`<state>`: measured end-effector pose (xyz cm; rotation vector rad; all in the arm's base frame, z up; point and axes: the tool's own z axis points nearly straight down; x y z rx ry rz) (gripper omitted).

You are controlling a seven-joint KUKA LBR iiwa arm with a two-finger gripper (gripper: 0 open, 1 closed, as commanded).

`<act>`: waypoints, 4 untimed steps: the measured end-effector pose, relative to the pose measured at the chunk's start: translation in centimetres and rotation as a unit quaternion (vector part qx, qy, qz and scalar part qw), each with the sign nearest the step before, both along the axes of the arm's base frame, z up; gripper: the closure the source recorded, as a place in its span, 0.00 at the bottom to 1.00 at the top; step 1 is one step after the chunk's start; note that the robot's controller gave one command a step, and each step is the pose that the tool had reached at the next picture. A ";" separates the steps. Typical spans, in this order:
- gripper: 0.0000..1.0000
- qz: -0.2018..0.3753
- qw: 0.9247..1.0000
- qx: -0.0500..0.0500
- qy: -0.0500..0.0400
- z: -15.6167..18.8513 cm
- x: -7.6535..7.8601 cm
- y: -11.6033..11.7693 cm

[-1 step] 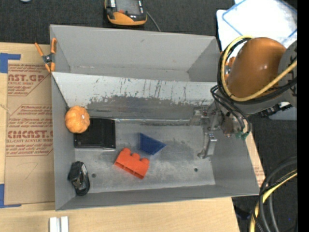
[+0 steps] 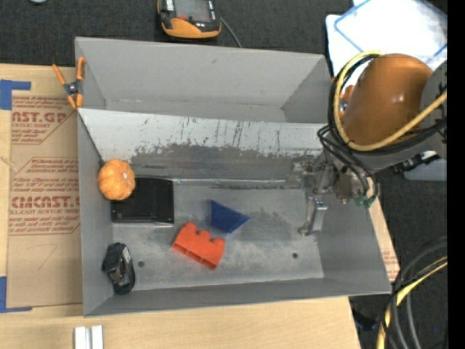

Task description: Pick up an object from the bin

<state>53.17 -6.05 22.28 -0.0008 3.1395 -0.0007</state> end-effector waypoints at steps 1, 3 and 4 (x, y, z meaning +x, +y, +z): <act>0.00 -0.094 0.996 0.001 -0.001 -9.3 1.1 -0.9; 0.00 -0.162 0.987 0.002 0.003 -10.8 3.3 8.9; 0.00 -0.238 0.971 0.000 -0.006 -15.4 4.4 8.1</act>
Offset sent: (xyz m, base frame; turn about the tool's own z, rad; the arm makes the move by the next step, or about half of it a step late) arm 0.0359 -0.0226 -0.0628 0.1696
